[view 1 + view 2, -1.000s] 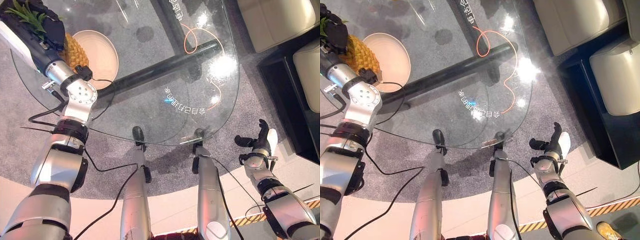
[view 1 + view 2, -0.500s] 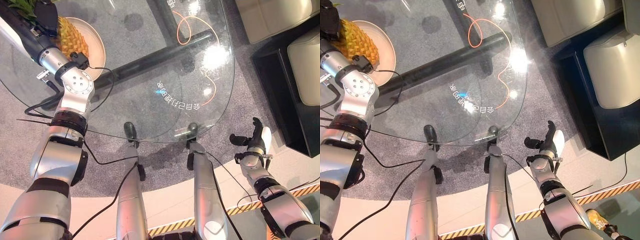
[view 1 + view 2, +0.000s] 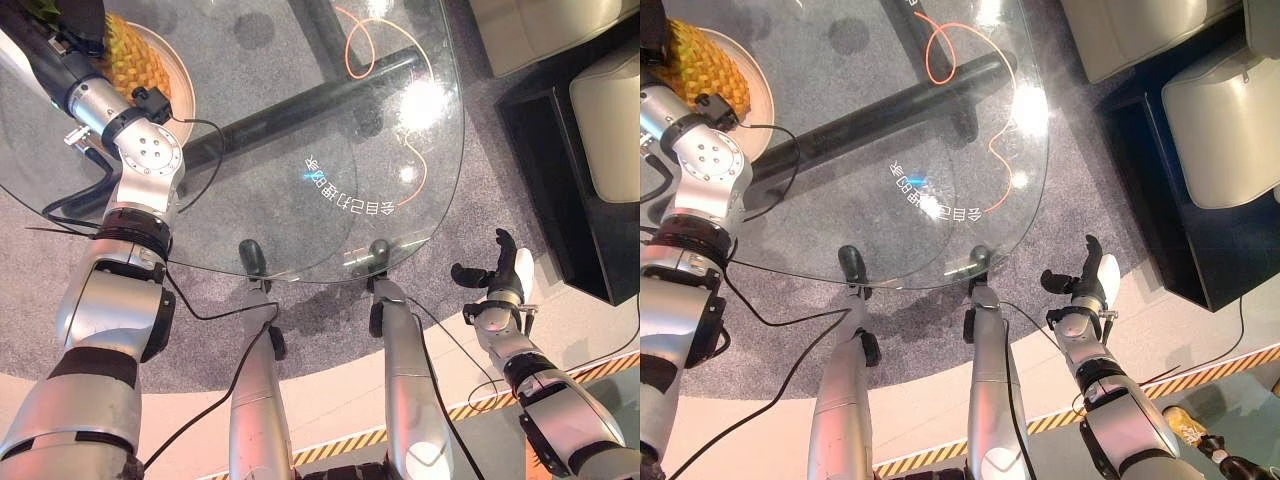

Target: Pick up the fruit to the plate

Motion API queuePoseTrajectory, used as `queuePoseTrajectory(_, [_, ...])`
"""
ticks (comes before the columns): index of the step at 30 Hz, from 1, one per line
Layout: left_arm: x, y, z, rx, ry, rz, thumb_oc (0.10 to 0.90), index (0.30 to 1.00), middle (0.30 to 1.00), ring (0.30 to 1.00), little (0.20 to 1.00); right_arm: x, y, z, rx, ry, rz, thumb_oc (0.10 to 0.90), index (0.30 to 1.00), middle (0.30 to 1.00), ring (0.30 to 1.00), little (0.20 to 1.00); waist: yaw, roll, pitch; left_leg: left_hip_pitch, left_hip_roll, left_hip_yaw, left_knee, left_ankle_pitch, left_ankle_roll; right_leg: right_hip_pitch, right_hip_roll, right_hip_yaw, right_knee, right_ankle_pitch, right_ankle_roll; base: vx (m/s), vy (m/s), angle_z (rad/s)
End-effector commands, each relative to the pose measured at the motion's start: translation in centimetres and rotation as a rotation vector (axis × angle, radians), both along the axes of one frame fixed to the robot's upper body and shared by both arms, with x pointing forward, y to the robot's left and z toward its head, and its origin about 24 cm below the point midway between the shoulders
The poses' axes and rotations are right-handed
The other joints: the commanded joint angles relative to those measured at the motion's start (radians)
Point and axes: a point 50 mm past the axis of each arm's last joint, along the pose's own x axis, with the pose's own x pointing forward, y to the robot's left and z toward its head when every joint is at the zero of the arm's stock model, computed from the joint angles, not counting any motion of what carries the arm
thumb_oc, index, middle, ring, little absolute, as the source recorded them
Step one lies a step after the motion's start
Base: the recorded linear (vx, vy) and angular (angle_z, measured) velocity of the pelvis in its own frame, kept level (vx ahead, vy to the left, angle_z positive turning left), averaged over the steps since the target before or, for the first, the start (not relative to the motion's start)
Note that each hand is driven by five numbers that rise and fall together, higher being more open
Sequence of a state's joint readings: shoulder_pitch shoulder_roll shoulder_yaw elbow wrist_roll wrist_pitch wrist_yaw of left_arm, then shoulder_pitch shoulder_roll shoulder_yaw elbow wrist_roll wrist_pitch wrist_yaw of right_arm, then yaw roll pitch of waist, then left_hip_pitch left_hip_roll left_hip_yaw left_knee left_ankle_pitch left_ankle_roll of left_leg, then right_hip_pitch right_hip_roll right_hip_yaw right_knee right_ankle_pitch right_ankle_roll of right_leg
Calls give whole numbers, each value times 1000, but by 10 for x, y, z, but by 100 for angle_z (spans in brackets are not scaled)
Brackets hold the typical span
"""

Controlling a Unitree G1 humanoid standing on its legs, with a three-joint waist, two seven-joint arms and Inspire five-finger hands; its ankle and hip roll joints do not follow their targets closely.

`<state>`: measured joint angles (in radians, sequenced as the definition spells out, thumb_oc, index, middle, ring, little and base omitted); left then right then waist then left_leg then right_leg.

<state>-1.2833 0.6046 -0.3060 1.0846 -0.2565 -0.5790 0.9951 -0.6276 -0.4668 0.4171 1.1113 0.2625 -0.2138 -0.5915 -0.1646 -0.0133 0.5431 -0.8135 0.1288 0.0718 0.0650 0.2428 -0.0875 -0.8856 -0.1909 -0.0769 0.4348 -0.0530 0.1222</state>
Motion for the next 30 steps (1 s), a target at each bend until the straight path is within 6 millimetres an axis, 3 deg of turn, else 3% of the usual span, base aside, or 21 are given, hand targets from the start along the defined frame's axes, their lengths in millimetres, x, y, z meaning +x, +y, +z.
queuePoseTrajectory(1, [-33, 5, 74, 100, -302, 44, 100, 300, 300, 300, 200, -4, -7, 2, -28, -32, -49, 800, 900, 900, 900, 900, 24, -64, -23, -13, -14, 48, 199, -213, -17, 34, 70, -1, -144, 82, -8, 0, 0, 0])
queuePoseTrajectory(2, [-32, 3, 74, 115, -297, 47, 103, 302, 302, 302, 203, -4, -5, 0, -26, -32, -47, 800, 900, 900, 900, 900, 24, -66, -23, -14, -13, 48, 201, -215, -16, 33, 70, 0, -143, 82, -7, 0, 0, 0])
queuePoseTrajectory(3, [-32, 2, 75, 119, -298, 44, 202, 387, 387, 387, 302, -4, -4, -1, -27, -31, -46, 800, 900, 900, 900, 900, 24, -67, -23, -14, -15, 47, 200, -216, -15, 32, 71, 1, -144, 84, -7, 0, 0, 0])
queuePoseTrajectory(6, [-32, 1, 74, 121, -300, 34, 243, 422, 422, 422, 343, -4, -3, 0, -25, -36, -46, 800, 900, 900, 900, 900, 26, -68, -23, -15, -16, 45, 201, -219, -13, 32, 72, 0, -144, 84, -6, 0, 0, 0])
queuePoseTrajectory(10, [-31, -1, 72, 132, -299, 23, 385, 545, 545, 545, 485, -3, -2, 1, -20, -43, -41, 800, 900, 900, 900, 900, 30, -69, -23, -15, -18, 41, 199, -220, -12, 34, 70, -4, -147, 85, -4, 0, 0, 0])
queuePoseTrajectory(21, [-31, -10, 65, 189, -313, -4, 300, 472, 472, 472, 400, -4, -1, 0, -22, -52, -49, 800, 900, 900, 900, 900, 42, -64, -23, -21, -25, 34, 195, -221, -9, 30, 67, -11, -147, 86, -2, 0, 0, 0])
queuePoseTrajectory(30, [-28, -15, 50, 237, -281, -43, 295, 467, 467, 467, 395, -5, 2, -2, -15, -51, -52, 800, 900, 900, 900, 900, 59, -60, -23, -16, -31, 26, 177, -216, -7, 37, 63, -22, -157, 91, 3, -7, -7, 3])
